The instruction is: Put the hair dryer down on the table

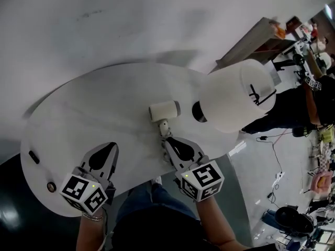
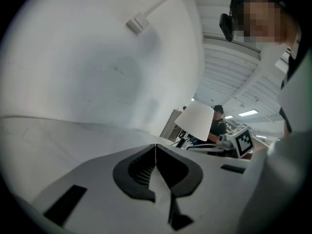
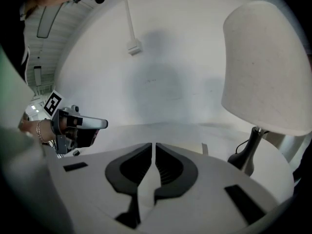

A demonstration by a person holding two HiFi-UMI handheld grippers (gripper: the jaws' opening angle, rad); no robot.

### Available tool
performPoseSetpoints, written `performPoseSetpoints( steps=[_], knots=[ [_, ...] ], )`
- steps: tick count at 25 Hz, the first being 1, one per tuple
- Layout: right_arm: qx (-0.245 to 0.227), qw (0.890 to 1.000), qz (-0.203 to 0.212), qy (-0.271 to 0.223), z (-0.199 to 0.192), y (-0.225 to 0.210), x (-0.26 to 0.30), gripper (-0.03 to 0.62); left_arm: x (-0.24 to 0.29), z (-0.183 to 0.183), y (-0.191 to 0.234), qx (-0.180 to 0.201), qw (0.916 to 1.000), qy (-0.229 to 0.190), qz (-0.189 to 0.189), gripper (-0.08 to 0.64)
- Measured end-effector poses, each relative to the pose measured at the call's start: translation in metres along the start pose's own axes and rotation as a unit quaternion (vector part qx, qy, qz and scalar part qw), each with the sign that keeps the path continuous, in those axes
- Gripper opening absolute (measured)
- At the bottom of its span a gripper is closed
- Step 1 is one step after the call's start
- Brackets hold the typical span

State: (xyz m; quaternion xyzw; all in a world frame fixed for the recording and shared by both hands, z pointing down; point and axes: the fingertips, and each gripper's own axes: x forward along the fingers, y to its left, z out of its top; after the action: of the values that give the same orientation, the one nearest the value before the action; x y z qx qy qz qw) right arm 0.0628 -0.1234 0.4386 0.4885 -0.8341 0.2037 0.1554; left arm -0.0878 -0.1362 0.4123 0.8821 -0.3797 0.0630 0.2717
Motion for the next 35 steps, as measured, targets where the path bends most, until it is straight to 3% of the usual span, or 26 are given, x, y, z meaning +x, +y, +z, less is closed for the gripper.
performPoseSetpoints(
  steps=[12,29,35],
  knots=[
    [-0.033,0.999,0.024,-0.021,0.028,0.025,-0.018,0.025,-0.017,0.032,-0.024,0.016,0.9988,-0.044,-0.009,0.017],
    [-0.093,0.992,0.073,-0.038,0.057,0.043,-0.027,0.018,-0.066,0.053,-0.009,0.032,0.9932,-0.096,0.057,0.017],
    [-0.124,0.987,0.090,-0.055,0.081,0.042,-0.019,0.018,-0.087,0.066,0.003,0.036,0.9859,-0.122,0.108,0.017]
  ],
)
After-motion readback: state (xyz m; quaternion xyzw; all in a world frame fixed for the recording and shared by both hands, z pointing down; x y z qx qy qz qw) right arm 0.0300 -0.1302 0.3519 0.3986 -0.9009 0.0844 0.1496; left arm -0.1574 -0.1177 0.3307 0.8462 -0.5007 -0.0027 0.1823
